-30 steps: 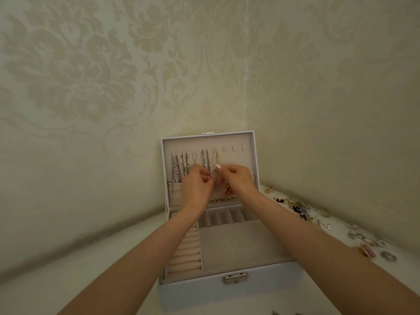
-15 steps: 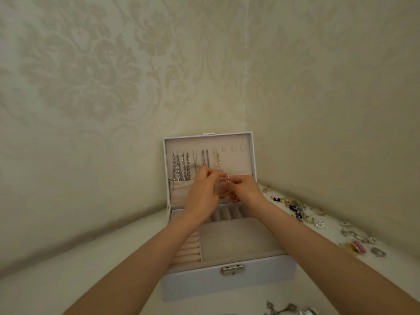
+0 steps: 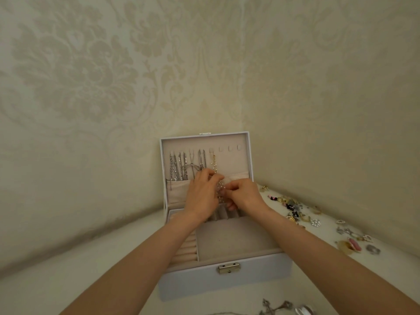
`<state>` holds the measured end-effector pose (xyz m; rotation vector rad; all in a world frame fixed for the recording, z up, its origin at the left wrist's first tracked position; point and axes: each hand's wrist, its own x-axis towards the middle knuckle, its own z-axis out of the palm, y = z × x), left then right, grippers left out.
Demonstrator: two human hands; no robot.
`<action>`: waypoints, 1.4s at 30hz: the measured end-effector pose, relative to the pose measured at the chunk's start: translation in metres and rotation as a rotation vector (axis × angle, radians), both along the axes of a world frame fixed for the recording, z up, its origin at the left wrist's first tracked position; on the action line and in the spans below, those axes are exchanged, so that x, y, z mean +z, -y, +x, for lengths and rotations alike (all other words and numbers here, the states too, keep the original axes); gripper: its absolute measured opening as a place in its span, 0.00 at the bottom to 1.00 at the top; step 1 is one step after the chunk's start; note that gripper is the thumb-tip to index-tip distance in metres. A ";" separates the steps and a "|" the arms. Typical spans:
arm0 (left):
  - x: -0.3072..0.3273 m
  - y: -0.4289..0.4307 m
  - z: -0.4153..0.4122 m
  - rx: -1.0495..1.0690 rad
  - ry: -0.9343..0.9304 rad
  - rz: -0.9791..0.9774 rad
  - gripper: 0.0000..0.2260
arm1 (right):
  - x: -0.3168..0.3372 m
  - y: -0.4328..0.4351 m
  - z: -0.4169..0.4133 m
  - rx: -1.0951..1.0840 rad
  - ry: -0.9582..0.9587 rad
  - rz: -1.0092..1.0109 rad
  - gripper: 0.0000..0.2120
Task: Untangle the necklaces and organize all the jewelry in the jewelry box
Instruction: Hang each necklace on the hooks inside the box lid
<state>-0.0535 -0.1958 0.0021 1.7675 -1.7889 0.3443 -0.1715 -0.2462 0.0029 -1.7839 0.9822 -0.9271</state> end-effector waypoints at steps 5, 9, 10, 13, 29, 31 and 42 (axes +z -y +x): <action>-0.003 0.000 0.000 0.092 0.072 0.012 0.22 | -0.002 0.002 -0.013 0.026 -0.069 -0.079 0.03; -0.005 0.001 0.000 0.074 0.034 0.026 0.22 | 0.001 0.002 -0.028 -0.019 -0.044 -0.077 0.08; -0.006 0.003 0.002 0.066 0.018 0.035 0.22 | 0.002 0.002 -0.030 -0.045 -0.004 -0.065 0.08; -0.008 0.004 0.004 0.054 -0.028 0.077 0.23 | 0.011 0.005 -0.034 -0.060 0.184 0.029 0.07; 0.000 0.009 0.010 0.018 -0.262 0.154 0.23 | 0.038 0.052 0.011 -0.141 0.187 -0.151 0.12; 0.000 0.007 0.010 -0.004 -0.297 0.136 0.24 | 0.033 0.055 0.009 -0.141 0.045 -0.251 0.11; 0.000 -0.001 0.009 -0.054 -0.363 0.114 0.20 | 0.019 0.035 0.003 0.031 -0.434 -0.574 0.10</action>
